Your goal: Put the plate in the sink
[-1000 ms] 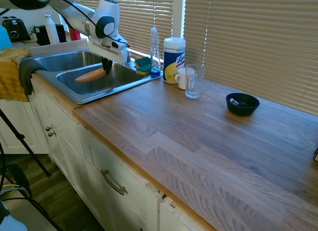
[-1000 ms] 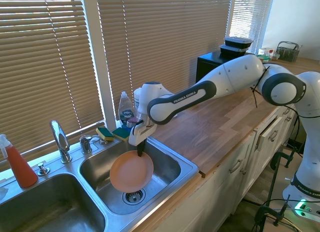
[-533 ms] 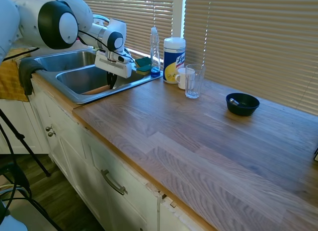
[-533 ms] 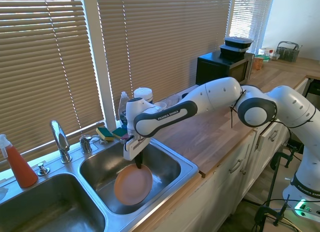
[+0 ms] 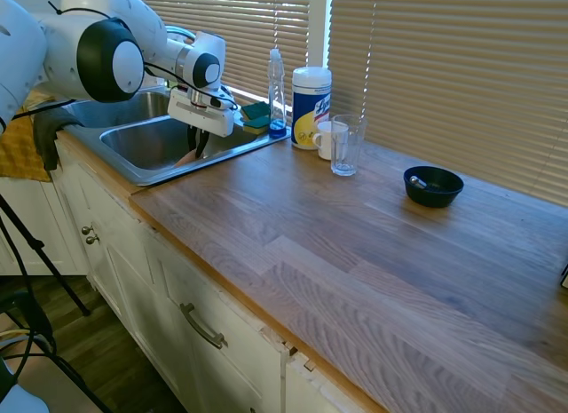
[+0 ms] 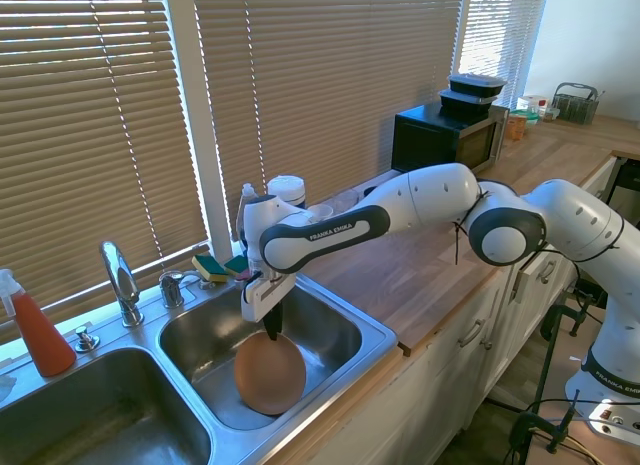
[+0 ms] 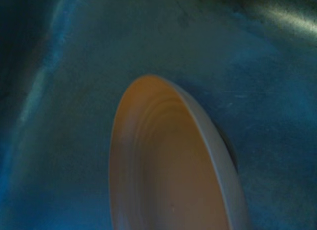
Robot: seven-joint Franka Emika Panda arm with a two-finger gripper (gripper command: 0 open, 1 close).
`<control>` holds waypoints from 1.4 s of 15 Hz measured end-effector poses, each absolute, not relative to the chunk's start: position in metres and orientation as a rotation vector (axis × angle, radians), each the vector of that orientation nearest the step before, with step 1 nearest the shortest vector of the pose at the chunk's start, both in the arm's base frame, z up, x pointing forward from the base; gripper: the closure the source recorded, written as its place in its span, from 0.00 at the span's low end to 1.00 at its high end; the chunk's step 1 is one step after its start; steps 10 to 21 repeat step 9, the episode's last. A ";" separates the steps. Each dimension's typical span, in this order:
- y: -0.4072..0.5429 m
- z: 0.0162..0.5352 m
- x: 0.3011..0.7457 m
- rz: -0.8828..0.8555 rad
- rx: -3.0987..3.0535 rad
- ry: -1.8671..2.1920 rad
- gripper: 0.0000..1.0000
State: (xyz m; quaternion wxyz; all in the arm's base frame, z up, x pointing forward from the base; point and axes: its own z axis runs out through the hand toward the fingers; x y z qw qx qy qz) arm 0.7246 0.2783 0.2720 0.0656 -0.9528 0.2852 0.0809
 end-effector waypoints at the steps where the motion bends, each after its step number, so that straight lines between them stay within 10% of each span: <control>1: 0.279 0.275 0.726 0.237 -2.872 0.859 0.00; 21: 0.279 0.339 0.729 0.121 -2.843 0.882 0.00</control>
